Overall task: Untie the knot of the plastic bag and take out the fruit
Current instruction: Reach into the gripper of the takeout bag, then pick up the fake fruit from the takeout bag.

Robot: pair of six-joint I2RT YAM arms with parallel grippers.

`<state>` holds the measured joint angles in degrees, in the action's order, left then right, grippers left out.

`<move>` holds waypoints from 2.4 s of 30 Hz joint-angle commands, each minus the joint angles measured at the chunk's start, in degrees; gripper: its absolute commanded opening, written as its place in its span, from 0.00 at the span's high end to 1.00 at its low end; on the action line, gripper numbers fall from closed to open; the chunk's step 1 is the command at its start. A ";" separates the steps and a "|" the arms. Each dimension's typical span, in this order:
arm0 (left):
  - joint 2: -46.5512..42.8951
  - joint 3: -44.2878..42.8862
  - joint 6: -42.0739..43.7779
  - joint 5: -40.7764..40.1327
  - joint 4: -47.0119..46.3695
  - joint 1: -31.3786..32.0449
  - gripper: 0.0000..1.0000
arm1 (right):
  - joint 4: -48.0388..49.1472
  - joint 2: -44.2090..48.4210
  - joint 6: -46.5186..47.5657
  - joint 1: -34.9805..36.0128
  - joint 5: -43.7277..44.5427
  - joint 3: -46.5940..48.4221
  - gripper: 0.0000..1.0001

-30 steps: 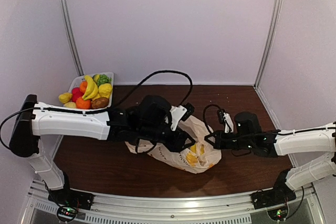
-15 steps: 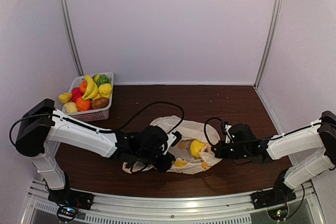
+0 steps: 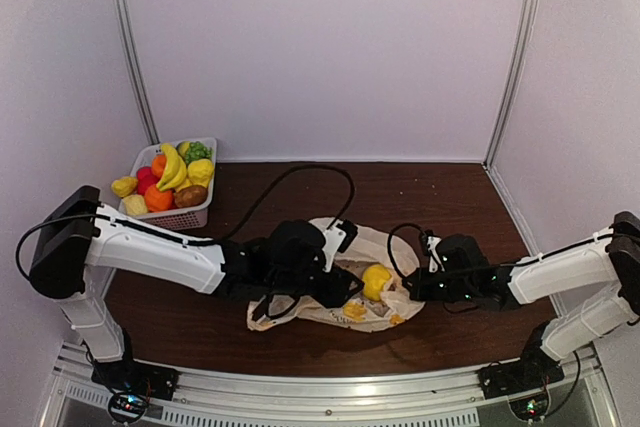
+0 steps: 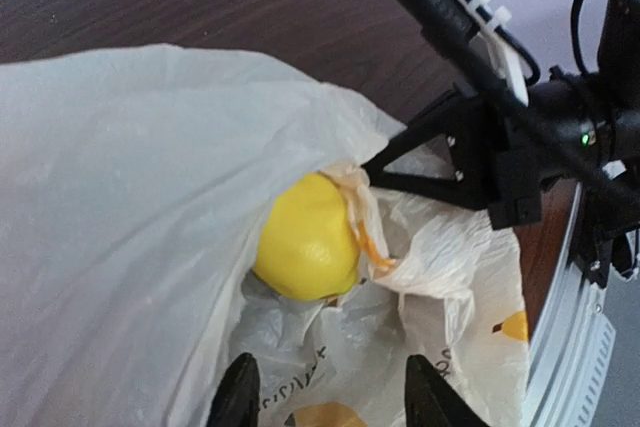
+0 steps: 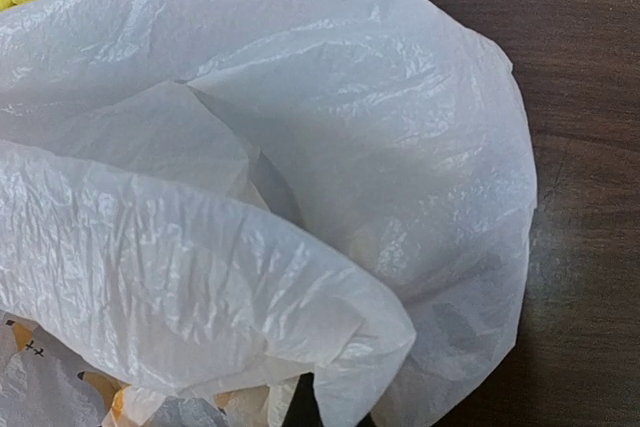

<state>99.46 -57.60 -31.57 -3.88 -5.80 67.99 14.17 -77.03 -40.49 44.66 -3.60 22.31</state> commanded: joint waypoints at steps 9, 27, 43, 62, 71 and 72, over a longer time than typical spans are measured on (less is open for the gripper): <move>8.82 -8.68 -8.32 0.14 -5.95 -1.17 0.50 | 0.04 -1.53 1.12 2.05 0.91 1.60 1.00; 16.92 -13.33 -13.77 2.35 -4.90 -2.78 0.49 | 0.37 -2.46 1.54 3.16 1.79 2.07 1.00; 23.09 -20.46 -12.99 0.05 2.64 -3.56 0.42 | 0.85 -4.82 1.82 4.49 1.84 3.69 1.00; 23.93 -22.79 -9.33 3.66 3.81 -3.56 0.51 | -1.86 -4.41 0.23 5.17 7.14 4.41 1.00; 15.53 -17.63 -2.85 10.84 2.27 -3.57 0.58 | -8.31 0.20 -1.16 4.87 14.07 5.19 1.00; 14.52 -17.19 -1.86 12.00 2.70 -3.56 0.58 | -8.82 0.68 -1.13 4.70 14.43 5.32 1.00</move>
<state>119.50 -76.55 -38.65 2.37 -2.26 64.45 9.15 -78.74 -40.71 49.54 5.54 26.11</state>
